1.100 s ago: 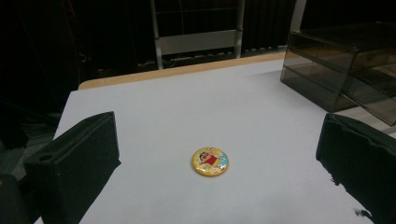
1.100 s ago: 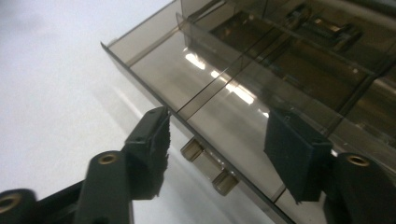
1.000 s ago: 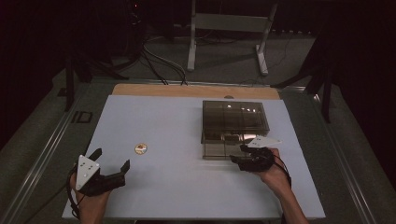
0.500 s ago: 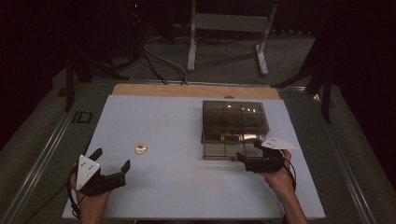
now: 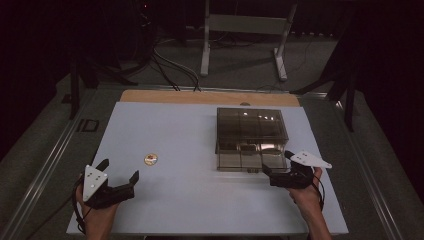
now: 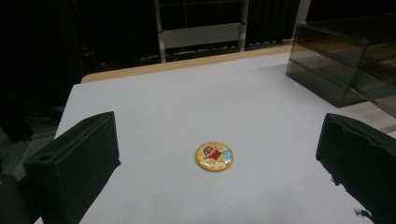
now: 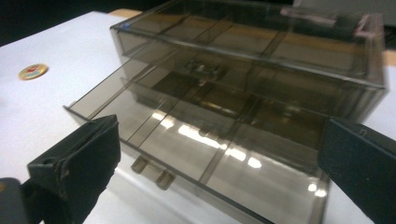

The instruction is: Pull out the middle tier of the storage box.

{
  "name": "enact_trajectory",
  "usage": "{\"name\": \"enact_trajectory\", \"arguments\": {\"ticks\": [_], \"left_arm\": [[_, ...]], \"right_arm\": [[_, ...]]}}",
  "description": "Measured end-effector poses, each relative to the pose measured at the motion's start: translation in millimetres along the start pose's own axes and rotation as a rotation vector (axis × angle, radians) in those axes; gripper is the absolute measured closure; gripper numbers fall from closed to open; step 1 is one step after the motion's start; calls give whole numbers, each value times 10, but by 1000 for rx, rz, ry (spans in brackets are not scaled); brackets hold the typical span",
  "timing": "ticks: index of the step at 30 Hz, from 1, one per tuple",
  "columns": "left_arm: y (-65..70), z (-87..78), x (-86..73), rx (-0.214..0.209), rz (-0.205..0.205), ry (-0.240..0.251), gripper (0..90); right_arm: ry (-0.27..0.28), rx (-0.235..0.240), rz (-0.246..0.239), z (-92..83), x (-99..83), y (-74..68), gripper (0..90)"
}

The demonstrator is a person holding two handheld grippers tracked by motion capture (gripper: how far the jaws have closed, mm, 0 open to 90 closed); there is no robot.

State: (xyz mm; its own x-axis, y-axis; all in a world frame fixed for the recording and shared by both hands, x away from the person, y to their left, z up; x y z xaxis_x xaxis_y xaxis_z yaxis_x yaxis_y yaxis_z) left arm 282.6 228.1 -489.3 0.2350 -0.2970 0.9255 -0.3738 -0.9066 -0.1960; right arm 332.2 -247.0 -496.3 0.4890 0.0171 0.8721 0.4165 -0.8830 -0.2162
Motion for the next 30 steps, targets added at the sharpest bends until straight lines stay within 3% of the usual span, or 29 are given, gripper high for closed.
{"name": "enact_trajectory", "arguments": {"ticks": [8, 12, 18, 23, 30], "left_arm": [[-10, -1, -3, -3, -15, -2, 7], [3, 6, -14, -12, -35, -11, 7], [0, 58, 35, -22, -29, -17, 7], [1, 106, 57, -43, -10, -40, 7], [-40, 181, 71, -71, -33, -52, 7]], "right_arm": [[74, -51, -26, -99, -25, 13, 0], [77, -38, -32, -78, -78, -13, 0], [99, -35, -76, -66, -78, -20, 8], [115, -26, -72, -91, -71, 5, 8], [120, -8, -55, -125, -58, 32, 8]]}}
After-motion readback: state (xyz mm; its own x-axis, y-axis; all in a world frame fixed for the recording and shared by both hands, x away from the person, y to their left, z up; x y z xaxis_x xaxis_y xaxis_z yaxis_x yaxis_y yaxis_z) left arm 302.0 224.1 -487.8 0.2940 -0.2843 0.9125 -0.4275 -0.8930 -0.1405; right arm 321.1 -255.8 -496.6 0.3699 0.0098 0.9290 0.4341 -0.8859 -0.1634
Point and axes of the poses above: each handheld gripper's, and its own axes: z roughly forward along the jaws, x roughly out of its top, y roughly to its right, the point moved 7 cm from there along z, roughly forward along the jaws, and after that the axes turned 10 degrees about z, right-handed, at the moved point
